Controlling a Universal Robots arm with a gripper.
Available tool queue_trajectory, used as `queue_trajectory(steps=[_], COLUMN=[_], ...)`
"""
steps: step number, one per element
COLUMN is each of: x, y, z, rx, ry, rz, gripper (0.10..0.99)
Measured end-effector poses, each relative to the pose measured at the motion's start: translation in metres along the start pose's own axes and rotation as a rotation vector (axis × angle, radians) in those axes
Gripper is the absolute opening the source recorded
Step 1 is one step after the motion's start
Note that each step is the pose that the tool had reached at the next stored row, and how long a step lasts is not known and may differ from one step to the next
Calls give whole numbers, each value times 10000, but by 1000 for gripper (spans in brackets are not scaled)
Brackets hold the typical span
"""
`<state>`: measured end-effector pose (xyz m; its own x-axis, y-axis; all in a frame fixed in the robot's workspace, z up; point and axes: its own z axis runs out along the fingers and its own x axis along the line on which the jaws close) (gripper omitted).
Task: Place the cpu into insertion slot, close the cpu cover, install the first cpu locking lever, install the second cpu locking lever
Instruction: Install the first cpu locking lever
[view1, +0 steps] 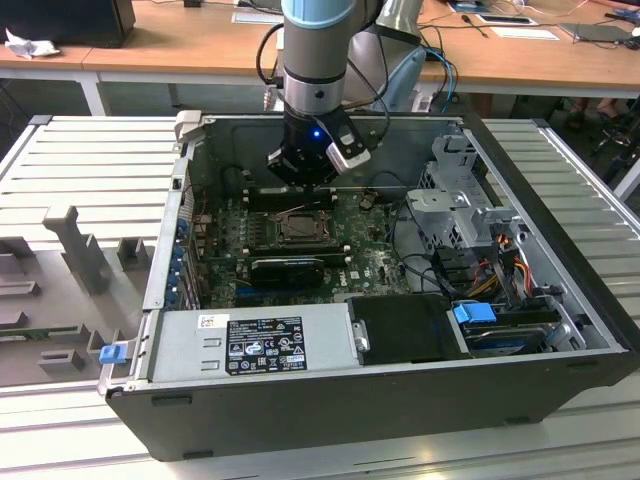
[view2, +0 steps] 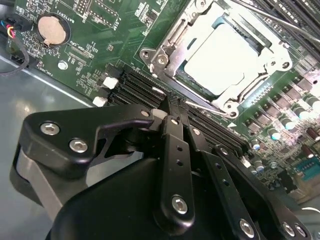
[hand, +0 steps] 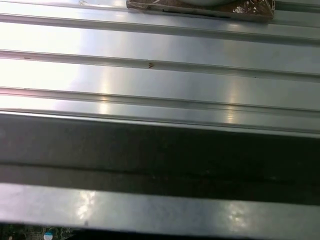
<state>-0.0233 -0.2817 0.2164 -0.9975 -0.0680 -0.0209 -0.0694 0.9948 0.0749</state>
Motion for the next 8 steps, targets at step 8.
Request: queue_trajectory(steps=[8], x=[-26], y=[-8], z=[83], rx=[0], ry=[1], rz=[-13], gripper=[106])
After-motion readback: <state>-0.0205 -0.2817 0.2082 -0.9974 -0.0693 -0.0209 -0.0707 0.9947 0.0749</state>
